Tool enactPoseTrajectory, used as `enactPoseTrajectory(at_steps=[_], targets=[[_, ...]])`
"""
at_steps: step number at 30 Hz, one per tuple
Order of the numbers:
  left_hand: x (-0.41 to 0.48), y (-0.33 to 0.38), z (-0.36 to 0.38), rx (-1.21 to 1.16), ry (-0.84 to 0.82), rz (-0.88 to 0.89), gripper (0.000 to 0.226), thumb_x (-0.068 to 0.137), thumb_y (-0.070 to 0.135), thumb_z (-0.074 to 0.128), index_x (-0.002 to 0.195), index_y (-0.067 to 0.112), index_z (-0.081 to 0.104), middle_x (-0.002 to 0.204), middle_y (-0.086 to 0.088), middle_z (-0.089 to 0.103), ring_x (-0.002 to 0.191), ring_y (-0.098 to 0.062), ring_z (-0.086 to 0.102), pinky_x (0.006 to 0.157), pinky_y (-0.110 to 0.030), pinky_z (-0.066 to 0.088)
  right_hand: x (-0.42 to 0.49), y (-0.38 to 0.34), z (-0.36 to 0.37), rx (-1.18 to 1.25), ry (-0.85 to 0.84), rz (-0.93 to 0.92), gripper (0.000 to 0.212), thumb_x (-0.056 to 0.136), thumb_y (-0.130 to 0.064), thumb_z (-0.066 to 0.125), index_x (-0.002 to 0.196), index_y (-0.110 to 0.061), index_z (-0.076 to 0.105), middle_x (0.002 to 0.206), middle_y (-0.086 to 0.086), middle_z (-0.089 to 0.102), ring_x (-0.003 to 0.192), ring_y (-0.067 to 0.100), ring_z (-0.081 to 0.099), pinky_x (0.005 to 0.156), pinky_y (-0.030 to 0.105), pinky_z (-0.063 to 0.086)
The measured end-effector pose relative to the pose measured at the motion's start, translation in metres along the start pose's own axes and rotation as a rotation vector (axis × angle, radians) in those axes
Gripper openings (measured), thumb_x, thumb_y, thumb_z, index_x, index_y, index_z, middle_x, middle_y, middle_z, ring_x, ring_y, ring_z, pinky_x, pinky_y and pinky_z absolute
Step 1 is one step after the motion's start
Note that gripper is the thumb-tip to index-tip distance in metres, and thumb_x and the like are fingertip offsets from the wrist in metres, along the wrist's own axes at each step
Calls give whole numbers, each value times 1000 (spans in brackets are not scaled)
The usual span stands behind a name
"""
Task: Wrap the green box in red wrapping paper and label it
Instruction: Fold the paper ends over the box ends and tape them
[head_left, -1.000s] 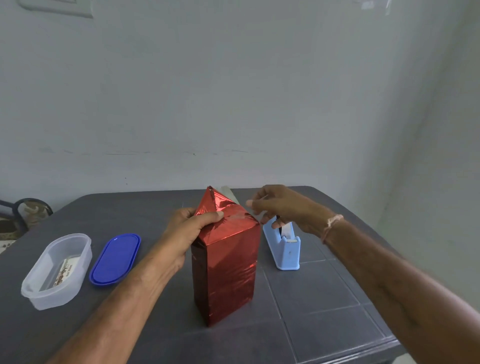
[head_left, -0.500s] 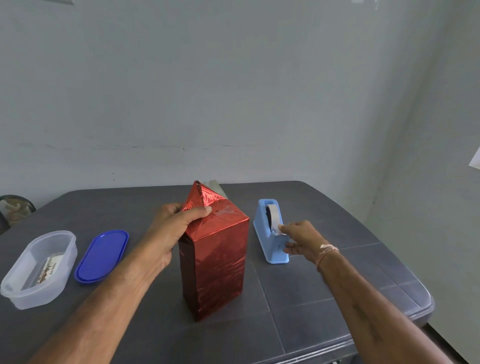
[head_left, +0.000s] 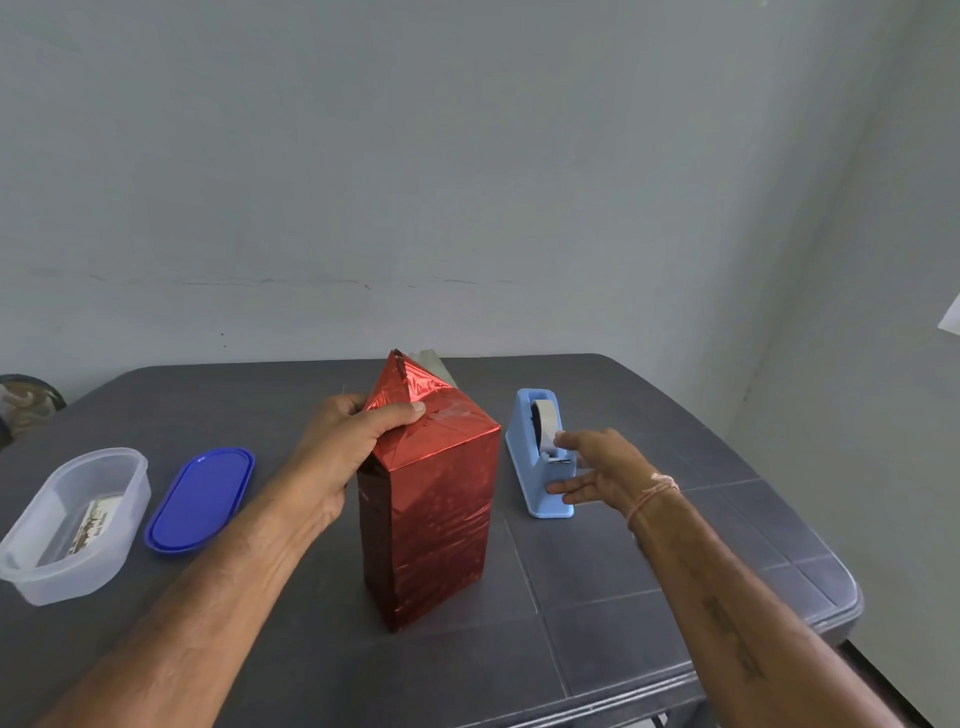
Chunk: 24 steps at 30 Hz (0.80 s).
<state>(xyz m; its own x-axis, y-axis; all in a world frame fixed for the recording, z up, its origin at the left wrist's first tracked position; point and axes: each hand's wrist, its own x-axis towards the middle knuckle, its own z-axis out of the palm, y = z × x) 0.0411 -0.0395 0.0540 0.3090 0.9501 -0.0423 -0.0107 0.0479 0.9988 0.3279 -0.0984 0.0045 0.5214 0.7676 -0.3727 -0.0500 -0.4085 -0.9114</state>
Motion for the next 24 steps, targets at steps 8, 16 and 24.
enactPoseTrajectory(at_steps=[8, 16, 24], targets=[[-1, 1, 1, -3, -2, -1, 23, 80, 26, 84, 94, 9, 77, 81, -6, 78, 75, -19, 72, 71, -31, 51, -6, 19, 8, 60, 58, -88, 36, 97, -18, 69, 121, 3, 54, 121, 15, 58, 91, 39, 76, 88, 48, 62], [1, -1, -1, 0, -1, -6, 26, 79, 27, 85, 96, 9, 76, 83, -7, 78, 76, -20, 72, 71, -30, 50, 1, 44, 16, 155, 153, -164, 24, 95, -27, 73, 103, -6, 65, 98, 5, 67, 91, 30, 77, 84, 41, 63], [3, -2, -1, 3, 2, -11, 29, 79, 27, 85, 98, 8, 76, 86, -8, 78, 79, -21, 72, 71, -31, 51, 2, 50, 16, 236, 177, -170, 19, 97, -20, 71, 84, -14, 58, 92, 3, 63, 99, 31, 75, 95, 46, 59]])
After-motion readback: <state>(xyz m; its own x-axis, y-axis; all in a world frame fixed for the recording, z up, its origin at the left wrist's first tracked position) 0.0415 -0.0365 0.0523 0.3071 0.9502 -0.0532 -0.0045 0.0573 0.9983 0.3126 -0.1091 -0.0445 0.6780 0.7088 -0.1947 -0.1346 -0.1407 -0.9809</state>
